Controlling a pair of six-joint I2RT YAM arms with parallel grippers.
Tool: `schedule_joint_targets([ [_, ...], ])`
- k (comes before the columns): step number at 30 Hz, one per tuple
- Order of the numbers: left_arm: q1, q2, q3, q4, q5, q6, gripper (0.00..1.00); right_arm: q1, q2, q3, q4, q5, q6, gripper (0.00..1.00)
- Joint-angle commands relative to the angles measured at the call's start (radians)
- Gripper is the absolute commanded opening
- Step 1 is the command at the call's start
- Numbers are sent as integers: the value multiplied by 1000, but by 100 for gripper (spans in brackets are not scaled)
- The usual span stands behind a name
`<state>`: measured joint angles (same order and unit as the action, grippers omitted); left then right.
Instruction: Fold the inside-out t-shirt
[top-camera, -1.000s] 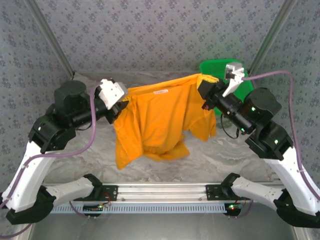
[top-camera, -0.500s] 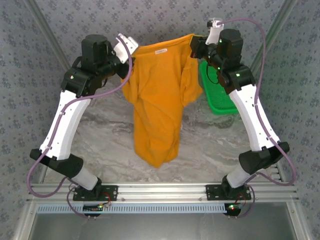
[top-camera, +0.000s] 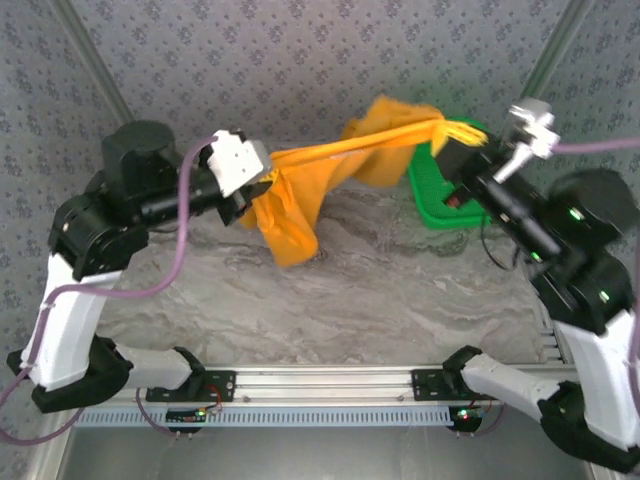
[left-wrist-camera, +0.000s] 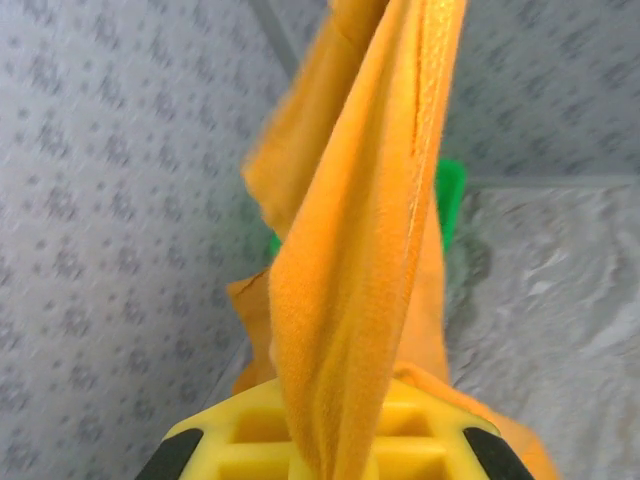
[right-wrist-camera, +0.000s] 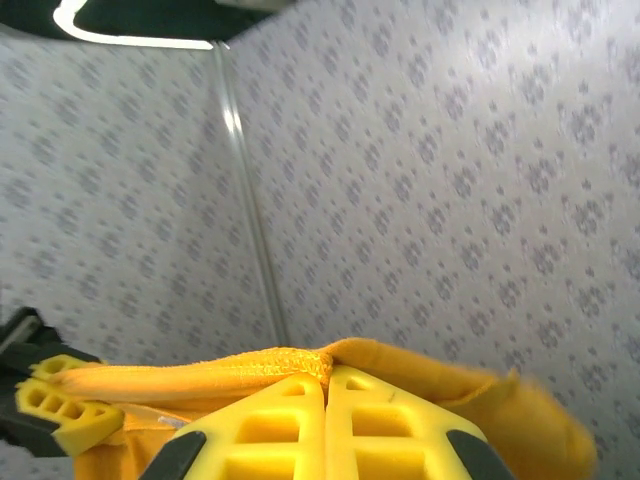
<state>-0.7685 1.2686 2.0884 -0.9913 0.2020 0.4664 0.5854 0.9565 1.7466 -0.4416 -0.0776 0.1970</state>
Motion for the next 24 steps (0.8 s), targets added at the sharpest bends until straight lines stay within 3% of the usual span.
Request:
schedule_joint_targets([
  [1,-13,2,18,-14,60,-56,0,2,-14,12,11,108,-13,0],
  [6,-6,60,-39,41,110,-80,0,-3,104,90,19,142,-24,0],
  [8,47,64,-117,79,155,-103,0,-11,184,113,34,142,-26,0],
  [10,159,51,-247,149,260,-178,0,-33,297,147,48,125,-26,0],
  [12,326,30,-410,249,379,-277,0,-67,450,212,55,76,-8,0],
  [14,454,22,-544,341,385,-331,0,-92,632,321,50,10,34,0],
  [17,613,63,-709,439,316,-413,2,-106,983,641,-25,-70,76,0],
  [18,664,96,-744,469,292,-464,14,-107,1135,812,-96,-88,92,0],
  [19,707,129,-767,485,261,-530,31,-110,1266,979,-145,-109,107,7],
  [20,753,171,-780,481,229,-607,46,-114,1418,1174,-204,-117,146,32],
  [21,793,219,-781,458,230,-672,67,-119,1543,1345,-248,-137,192,51],
  [22,820,260,-773,433,240,-724,77,-131,1613,1424,-258,-159,251,56],
  [24,845,336,-753,370,312,-770,80,-175,1591,1275,-210,-217,367,59],
])
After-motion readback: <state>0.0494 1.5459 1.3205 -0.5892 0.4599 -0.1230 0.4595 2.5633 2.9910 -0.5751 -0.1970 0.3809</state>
